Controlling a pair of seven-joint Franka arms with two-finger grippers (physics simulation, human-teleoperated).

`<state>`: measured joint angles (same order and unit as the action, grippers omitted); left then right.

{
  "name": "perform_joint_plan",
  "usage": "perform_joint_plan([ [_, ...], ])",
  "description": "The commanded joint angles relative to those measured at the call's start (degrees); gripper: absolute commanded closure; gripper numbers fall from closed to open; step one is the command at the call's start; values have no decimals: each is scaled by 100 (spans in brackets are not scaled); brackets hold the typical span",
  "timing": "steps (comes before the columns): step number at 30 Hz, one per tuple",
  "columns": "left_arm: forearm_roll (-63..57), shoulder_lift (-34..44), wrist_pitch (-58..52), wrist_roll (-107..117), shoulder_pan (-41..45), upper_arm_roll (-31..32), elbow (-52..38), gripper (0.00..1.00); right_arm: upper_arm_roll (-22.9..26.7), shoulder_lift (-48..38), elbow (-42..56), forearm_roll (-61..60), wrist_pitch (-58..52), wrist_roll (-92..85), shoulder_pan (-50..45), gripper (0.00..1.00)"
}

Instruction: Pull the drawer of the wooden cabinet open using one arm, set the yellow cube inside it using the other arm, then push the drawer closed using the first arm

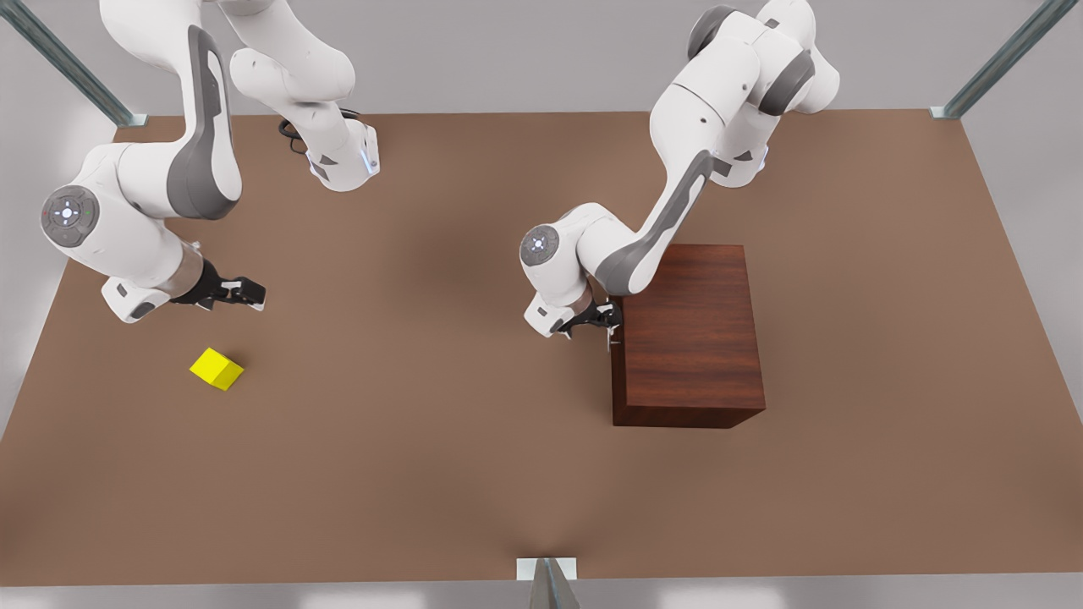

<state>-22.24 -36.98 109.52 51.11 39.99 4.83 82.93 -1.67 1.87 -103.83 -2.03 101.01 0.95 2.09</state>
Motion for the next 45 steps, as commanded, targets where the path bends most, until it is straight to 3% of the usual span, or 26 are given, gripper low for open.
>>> perform_joint_plan([
  [1, -79, -20, 193, 303, 0, 0, 22, 0, 8, -3, 3, 1, -2, 1, 152, 0],
  [45, -114, -319, 422, 830, 597, 0, -303, 0, 0, 6, 20, 1, -2, 1, 152, 0],
])
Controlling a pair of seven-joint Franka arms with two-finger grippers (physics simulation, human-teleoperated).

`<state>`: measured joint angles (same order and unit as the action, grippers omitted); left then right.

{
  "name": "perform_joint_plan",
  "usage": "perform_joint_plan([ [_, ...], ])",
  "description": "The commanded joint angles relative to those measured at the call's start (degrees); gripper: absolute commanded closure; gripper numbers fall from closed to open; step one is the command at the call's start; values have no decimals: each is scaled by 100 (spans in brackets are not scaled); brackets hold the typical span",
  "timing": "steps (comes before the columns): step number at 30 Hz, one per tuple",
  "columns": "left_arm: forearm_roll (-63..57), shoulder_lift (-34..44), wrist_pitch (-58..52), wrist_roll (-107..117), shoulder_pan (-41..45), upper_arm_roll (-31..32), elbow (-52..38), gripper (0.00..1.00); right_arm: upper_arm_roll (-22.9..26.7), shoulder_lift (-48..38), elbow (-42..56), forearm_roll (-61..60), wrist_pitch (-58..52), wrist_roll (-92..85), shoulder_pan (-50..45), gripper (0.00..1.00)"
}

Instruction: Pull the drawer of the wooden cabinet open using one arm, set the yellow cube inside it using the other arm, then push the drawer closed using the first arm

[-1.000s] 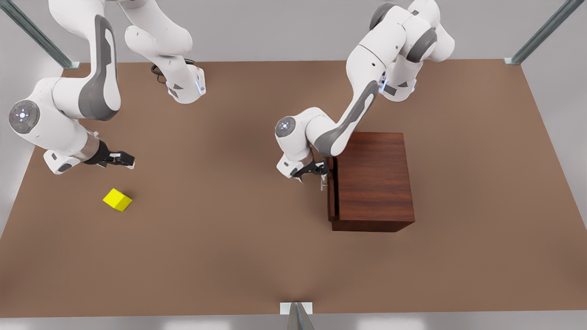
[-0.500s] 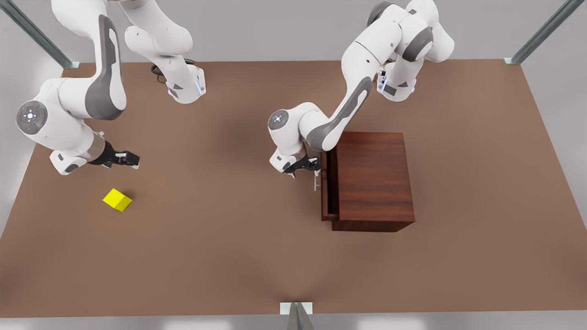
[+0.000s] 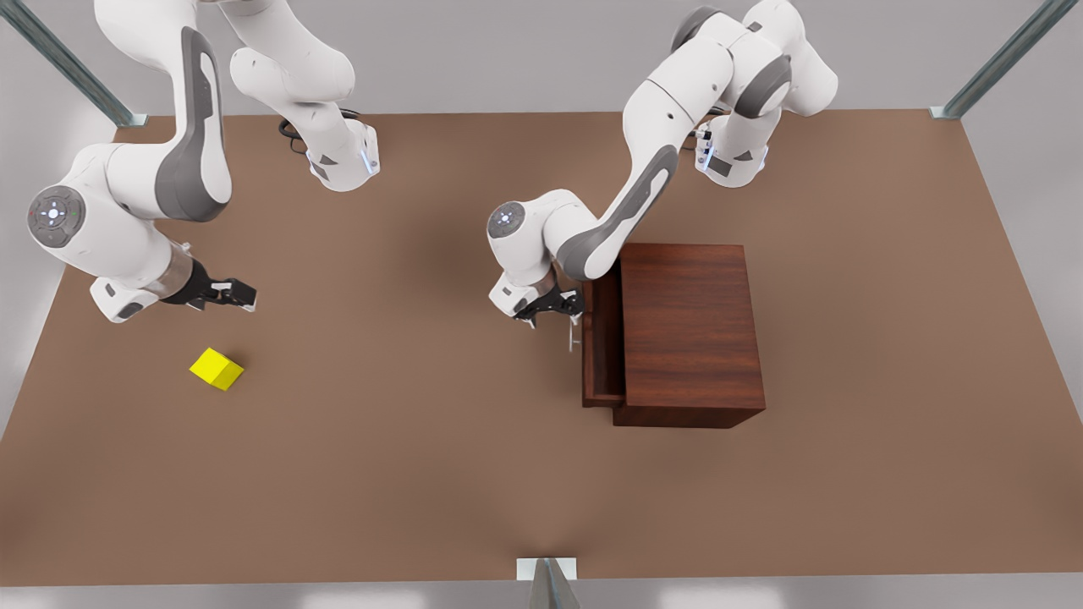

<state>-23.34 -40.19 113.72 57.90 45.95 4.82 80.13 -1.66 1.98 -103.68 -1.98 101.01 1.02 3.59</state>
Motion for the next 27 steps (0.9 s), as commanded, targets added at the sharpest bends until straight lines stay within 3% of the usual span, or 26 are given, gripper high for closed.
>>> perform_joint_plan([
  [1, 5, -15, 1, 151, 2, 2, -24, 0, -1, -5, 6, -4, -2, -5, 2, 0],
  [24, 49, -437, 9, 626, 177, 19, -806, 0, -1, -5, 24, -13, 7, 12, 11, 0],
  [27, 49, -472, -69, 644, 195, 19, -1025, 0, -1, 232, 401, -4, -81, 1436, 2, 0],
])
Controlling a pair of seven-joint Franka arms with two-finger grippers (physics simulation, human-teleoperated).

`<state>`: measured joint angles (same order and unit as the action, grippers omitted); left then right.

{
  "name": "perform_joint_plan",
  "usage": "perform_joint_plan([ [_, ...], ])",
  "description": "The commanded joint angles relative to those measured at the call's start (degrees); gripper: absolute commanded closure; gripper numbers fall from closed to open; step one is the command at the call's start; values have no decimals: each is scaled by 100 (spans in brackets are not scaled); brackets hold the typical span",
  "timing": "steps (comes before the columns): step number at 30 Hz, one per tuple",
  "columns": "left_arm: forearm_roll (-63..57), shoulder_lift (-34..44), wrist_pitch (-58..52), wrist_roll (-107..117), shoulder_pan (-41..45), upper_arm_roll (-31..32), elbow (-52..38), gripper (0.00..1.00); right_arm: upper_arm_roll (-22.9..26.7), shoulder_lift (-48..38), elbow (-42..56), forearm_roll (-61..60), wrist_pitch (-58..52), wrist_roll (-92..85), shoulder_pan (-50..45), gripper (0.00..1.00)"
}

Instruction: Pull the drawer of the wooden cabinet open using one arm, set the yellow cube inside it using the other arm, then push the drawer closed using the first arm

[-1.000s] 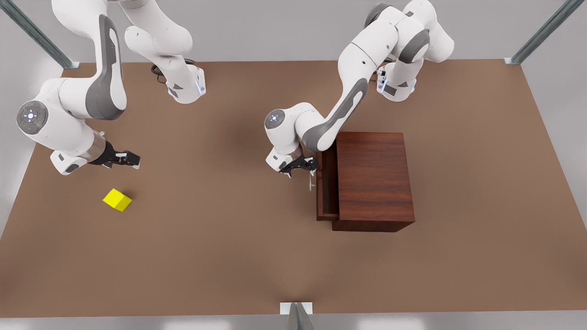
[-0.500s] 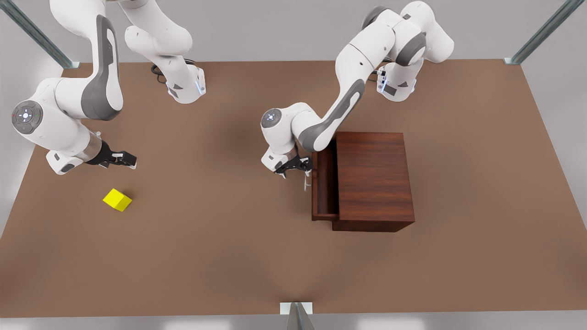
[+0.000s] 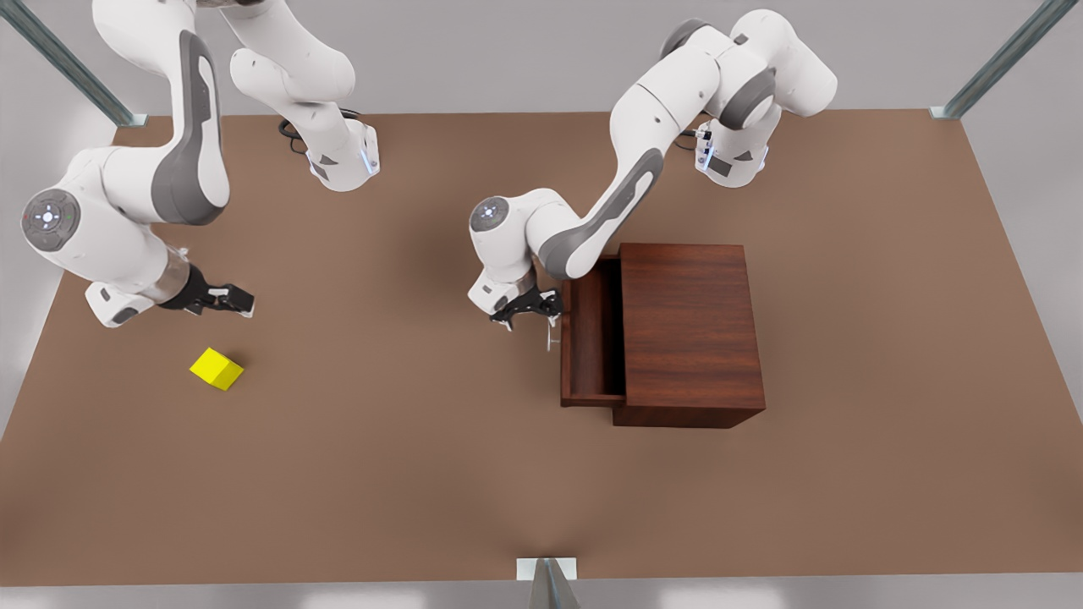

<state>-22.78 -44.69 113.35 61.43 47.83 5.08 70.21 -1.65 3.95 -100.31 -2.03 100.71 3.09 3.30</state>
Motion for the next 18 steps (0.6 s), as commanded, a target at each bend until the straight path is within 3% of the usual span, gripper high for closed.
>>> perform_joint_plan([
  [1, 10, 83, -663, 37, -2, 28, -270, 0, -2, 45, 117, -8, -52, 1536, 48, 0],
  [3, 344, 716, -2387, -992, -37, 134, -904, 0, 6, 106, 205, -7, 10, 2837, 56, 0],
  [5, 651, 1191, -3020, -2169, -616, 152, -842, 0, 68, 203, 301, -16, 159, 2961, 188, 0],
  [7, 1433, 1744, -3539, -4066, -2127, 99, -824, 0, 121, 423, 301, 1, 449, 3031, 223, 0],
  [9, 2417, 1973, -4040, -6380, -4553, 125, -632, 0, 244, 1011, 969, 19, 449, 3461, 373, 0],
  [10, 2480, 2998, -3086, -6371, -4810, 38, 744, 0, 235, 1178, 1048, 45, 458, 3567, 425, 0],
  [11, 2436, 4487, -1227, -6424, -4827, -86, 2946, 0, 261, 1267, 1075, 124, 712, 3576, 505, 0],
  [16, 2401, 3863, -1465, -6398, -4678, -33, 2340, 0, 340, 1855, 1084, 168, 1231, 3558, 584, 0],
  [18, 2313, 3451, -1482, -6380, -4485, -33, 1541, 0, 340, 2154, 1092, 265, 1469, 3523, 654, 0],
])
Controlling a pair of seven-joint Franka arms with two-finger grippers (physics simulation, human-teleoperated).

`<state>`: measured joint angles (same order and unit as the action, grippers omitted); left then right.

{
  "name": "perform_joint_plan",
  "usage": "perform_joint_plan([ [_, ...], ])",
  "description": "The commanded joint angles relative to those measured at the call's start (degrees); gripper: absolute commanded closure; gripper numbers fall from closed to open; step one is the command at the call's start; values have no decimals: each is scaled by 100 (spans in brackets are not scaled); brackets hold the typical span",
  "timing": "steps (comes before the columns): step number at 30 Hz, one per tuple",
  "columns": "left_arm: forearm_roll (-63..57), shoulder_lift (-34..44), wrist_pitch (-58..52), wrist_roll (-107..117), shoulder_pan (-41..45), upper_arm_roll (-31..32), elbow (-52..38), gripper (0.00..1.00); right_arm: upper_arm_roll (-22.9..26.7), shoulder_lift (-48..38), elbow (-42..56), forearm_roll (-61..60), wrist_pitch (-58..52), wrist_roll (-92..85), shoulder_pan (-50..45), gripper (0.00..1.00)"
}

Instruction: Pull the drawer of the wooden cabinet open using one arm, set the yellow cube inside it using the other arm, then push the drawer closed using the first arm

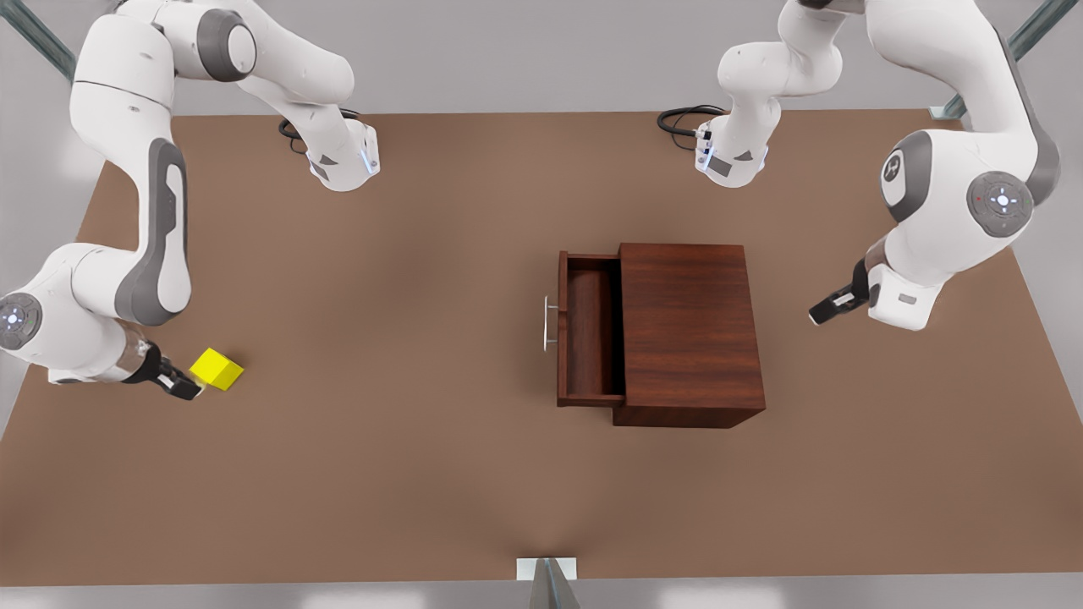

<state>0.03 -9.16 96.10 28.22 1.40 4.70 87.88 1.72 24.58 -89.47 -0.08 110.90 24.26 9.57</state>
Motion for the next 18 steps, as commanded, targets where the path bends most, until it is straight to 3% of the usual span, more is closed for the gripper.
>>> perform_joint_plan([
  [1, 41, -253, 216, -3068, 194, 5, -429, 0, 4, 187, -26, 175, 898, 1406, 18, 0],
  [11, 23, -446, -39, -3068, 186, -4, -561, 0, -66, 794, -475, 360, 1751, 914, 414, 0],
  [15, 23, -446, -22, -3059, 186, -4, -535, 0, -936, 776, -607, 667, 1760, 606, 1397, 0],
  [18, 15, -446, -22, -3068, 186, -4, -508, 0, -1218, 812, -764, 922, 1760, 589, 1688, 0],
])
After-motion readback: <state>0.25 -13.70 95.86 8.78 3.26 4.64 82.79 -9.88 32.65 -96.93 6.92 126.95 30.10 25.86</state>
